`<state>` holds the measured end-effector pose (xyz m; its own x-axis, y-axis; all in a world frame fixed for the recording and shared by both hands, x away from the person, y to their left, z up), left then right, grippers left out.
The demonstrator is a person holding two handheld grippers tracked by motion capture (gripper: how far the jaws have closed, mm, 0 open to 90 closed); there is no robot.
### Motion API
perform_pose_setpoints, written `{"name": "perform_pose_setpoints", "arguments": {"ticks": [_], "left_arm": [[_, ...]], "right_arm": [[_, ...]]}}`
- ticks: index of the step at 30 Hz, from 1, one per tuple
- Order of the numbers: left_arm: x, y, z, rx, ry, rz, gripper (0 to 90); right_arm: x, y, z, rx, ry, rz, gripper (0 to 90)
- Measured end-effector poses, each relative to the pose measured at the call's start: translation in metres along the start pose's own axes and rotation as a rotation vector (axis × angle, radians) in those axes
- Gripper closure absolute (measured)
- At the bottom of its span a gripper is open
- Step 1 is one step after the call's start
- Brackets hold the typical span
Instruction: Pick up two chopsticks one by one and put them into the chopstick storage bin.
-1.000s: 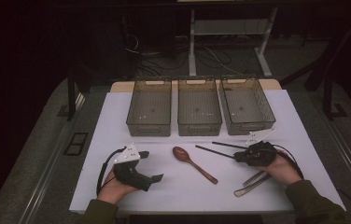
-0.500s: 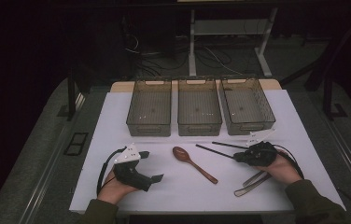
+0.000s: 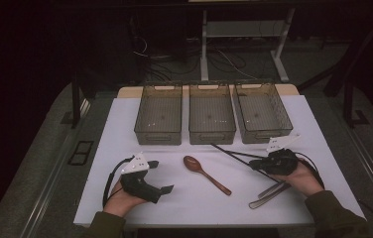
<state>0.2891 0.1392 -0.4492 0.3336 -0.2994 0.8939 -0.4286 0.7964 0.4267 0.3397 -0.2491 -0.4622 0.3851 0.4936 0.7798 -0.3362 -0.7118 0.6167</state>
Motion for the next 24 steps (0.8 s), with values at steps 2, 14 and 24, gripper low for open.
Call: {"name": "perform_pose_setpoints", "arguments": {"ticks": [2, 14, 24], "left_arm": [[0.0, 0.0, 0.0, 0.0, 0.002, -0.001, 0.0], [0.0, 0.0, 0.0, 0.002, -0.002, -0.002, 0.0], [0.0, 0.0, 0.0, 0.002, -0.001, -0.002, 0.0]], "right_arm": [[0.003, 0.001, 0.0, 0.002, -0.004, 0.017, 85.2], [0.015, 0.003, 0.0, 0.005, -0.004, 0.069, 85.3], [0.03, 0.019, -0.003, 0.014, -0.016, 0.16, 85.3]]}}
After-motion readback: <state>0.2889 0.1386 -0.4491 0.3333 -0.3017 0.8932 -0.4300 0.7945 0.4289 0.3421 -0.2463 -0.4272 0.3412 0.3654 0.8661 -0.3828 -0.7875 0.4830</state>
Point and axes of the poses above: each handheld gripper's, and its own axes: y roughly backward along the jaws, x roughly out of its top, z roughly to its right, the point moved 4 cm from there along -y, roughly forward along the jaws, and after that the axes turned 6 degrees about z, right-handed, at the moved point
